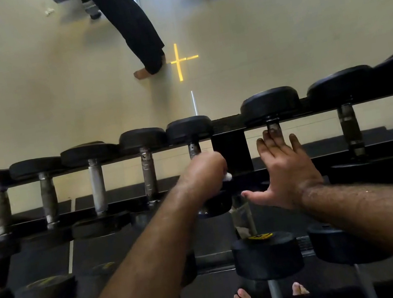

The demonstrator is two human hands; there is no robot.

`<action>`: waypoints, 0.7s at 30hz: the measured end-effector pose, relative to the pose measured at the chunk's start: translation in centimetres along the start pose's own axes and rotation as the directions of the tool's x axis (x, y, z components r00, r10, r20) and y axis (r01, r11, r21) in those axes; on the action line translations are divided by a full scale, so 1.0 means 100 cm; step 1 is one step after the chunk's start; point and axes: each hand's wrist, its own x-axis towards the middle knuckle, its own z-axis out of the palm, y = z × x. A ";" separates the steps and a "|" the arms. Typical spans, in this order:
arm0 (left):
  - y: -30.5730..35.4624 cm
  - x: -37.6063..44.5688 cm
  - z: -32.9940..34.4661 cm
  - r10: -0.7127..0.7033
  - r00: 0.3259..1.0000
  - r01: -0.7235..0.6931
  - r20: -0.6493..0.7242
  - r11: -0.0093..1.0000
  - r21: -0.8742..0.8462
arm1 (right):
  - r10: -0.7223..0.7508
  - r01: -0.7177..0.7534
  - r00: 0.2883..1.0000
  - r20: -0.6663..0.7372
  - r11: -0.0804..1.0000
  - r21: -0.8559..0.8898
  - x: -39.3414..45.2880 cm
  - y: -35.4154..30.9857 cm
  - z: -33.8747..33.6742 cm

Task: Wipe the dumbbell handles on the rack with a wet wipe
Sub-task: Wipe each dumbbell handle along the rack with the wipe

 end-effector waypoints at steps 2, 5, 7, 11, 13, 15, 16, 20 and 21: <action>0.002 0.002 0.012 -0.004 0.991 -0.009 0.131 0.995 0.102 | -0.001 0.001 1.000 0.002 1.000 -0.006 0.001 0.000 0.000; -0.026 -0.009 -0.014 -0.010 0.971 0.005 0.240 1.000 0.022 | -0.005 0.005 1.000 0.002 1.000 -0.007 0.001 0.001 0.002; -0.047 -0.014 -0.040 -0.044 0.967 0.051 0.252 0.999 -0.019 | -0.005 0.005 1.000 0.008 1.000 -0.011 0.001 0.001 0.003; -0.059 -0.006 -0.032 -0.074 0.993 0.069 -0.096 0.996 -0.060 | -0.014 0.014 1.000 0.006 1.000 -0.011 0.001 0.000 0.003; -0.057 -0.009 -0.003 -0.013 0.945 0.031 -0.326 0.998 0.051 | -0.015 0.015 1.000 -0.003 1.000 -0.018 0.001 0.000 0.003; -0.059 -0.021 0.022 0.067 0.926 -0.031 -0.373 0.994 0.103 | -0.016 0.016 1.000 -0.004 1.000 -0.017 0.001 0.001 0.005; -0.063 -0.029 0.028 0.087 0.946 -0.063 -0.313 0.994 0.088 | -0.018 0.019 1.000 0.002 1.000 -0.018 0.001 0.002 0.006; -0.077 -0.037 0.011 0.087 0.944 -0.116 -0.319 0.991 -0.072 | -0.019 0.019 1.000 -0.002 0.999 -0.026 0.003 0.003 0.009; -0.077 -0.030 0.005 0.059 0.861 -0.132 -0.505 0.985 -0.110 | -0.019 0.020 1.000 0.003 0.999 -0.025 0.003 0.004 0.009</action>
